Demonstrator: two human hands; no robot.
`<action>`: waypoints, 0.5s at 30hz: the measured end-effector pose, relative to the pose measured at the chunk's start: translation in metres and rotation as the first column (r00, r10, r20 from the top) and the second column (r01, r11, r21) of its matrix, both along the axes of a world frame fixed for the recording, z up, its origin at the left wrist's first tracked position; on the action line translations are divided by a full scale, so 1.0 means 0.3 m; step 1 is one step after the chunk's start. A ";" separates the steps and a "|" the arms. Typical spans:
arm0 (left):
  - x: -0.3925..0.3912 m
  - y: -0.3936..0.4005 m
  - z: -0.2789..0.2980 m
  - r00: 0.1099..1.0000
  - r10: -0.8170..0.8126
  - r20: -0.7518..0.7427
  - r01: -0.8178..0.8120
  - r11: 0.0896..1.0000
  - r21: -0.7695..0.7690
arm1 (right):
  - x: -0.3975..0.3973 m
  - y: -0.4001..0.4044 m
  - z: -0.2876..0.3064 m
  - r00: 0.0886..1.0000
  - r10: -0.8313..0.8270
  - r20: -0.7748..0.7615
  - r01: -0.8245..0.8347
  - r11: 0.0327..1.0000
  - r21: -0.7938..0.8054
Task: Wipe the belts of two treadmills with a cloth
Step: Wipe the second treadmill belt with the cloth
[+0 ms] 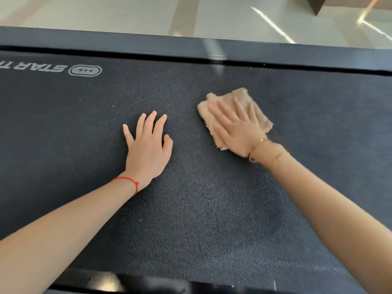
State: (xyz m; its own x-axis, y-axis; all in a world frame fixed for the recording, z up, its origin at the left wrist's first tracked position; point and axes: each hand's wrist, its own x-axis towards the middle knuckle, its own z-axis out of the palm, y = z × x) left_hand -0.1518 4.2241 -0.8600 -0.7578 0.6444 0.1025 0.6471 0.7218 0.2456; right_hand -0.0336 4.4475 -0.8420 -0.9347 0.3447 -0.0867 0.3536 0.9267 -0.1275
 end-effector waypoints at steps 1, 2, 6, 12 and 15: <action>0.001 0.000 0.000 1.000 -0.002 -0.005 0.002 1.000 0.002 | 0.051 -0.064 0.003 0.997 0.070 -0.010 -0.070 0.998 0.002; 0.002 -0.002 0.000 1.000 -0.005 -0.010 0.005 1.000 0.004 | 0.104 -0.121 0.004 0.991 0.134 -0.014 -0.134 0.991 0.001; -0.005 -0.009 -0.003 1.000 -0.011 -0.015 0.011 1.000 -0.004 | 0.244 -0.158 0.003 0.972 0.231 -0.032 -0.232 0.972 -0.029; -0.005 -0.013 -0.003 1.000 -0.017 -0.013 0.017 1.000 -0.003 | 0.209 0.039 0.005 0.995 -0.101 0.006 0.101 0.995 0.005; -0.001 -0.012 -0.001 1.000 -0.015 -0.005 0.015 1.000 0.009 | 0.220 -0.016 0.002 0.993 -0.119 0.016 0.119 0.992 0.029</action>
State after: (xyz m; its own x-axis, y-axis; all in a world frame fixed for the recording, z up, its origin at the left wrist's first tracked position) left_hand -0.1521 4.2204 -0.8603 -0.7474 0.6549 0.1120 0.6592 0.7097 0.2487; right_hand 0.0322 4.4426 -0.8413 -0.8852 0.4561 -0.0918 0.4638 0.8808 -0.0953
